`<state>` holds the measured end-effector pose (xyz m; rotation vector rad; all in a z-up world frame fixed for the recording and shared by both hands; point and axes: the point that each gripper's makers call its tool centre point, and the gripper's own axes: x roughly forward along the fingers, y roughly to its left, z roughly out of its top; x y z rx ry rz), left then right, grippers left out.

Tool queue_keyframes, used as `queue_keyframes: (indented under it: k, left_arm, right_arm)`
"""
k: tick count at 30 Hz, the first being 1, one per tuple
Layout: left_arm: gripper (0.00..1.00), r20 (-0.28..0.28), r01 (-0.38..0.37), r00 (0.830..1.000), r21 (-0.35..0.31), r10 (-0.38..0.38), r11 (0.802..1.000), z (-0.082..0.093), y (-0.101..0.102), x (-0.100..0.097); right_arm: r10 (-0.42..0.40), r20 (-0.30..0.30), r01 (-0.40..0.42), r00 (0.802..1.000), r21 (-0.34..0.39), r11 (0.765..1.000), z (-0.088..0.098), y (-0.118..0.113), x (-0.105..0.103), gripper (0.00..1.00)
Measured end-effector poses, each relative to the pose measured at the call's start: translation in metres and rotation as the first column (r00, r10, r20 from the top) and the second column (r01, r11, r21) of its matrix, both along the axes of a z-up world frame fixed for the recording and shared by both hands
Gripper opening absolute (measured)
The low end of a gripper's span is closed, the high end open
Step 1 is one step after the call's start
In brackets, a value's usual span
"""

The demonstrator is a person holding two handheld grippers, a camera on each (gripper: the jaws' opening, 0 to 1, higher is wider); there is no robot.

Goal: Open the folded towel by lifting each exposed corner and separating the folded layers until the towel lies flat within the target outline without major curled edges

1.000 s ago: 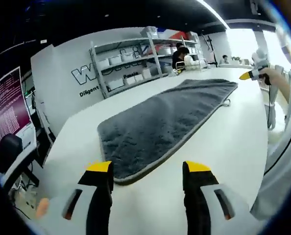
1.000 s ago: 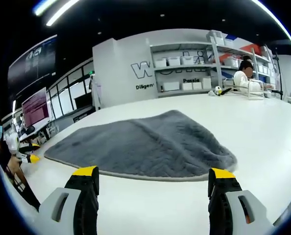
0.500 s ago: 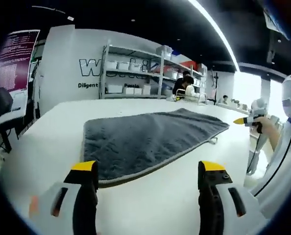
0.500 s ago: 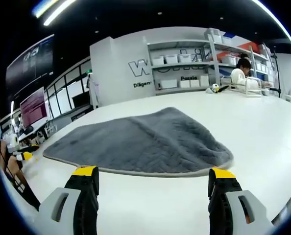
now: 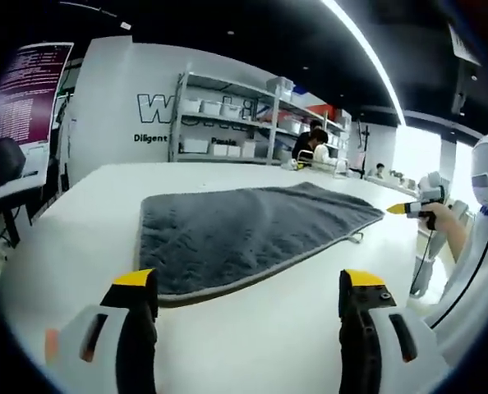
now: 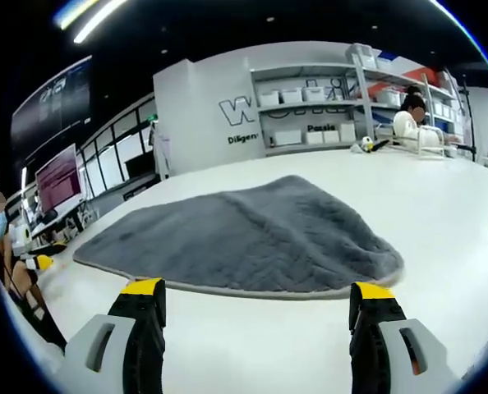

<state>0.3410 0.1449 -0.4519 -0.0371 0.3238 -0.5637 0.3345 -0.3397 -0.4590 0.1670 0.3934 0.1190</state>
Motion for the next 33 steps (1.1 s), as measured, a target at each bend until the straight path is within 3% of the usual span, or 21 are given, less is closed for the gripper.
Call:
queue_keyframes:
  k: [17, 24, 33]
  left_arm:
    - [0.96, -0.014, -0.01, 1.0, 0.01, 0.011, 1.0, -0.001, 0.001, -0.008]
    - [0.96, -0.03, -0.02, 0.999, 0.017, 0.021, 1.0, -0.007, 0.002, -0.011]
    - [0.96, -0.037, 0.011, 0.999, 0.034, -0.01, 0.999, -0.009, -0.011, -0.009]
  right_arm:
    - [0.126, -0.013, -0.126, 0.992, -0.099, 0.987, 0.017, 0.026, 0.056, 0.95]
    - [0.143, -0.009, -0.143, 0.99, -0.141, 0.98, 0.029, 0.011, 0.07, 0.95]
    - [0.226, -0.017, -0.226, 0.974, -0.122, 0.966, 0.043, -0.025, 0.112, 0.95]
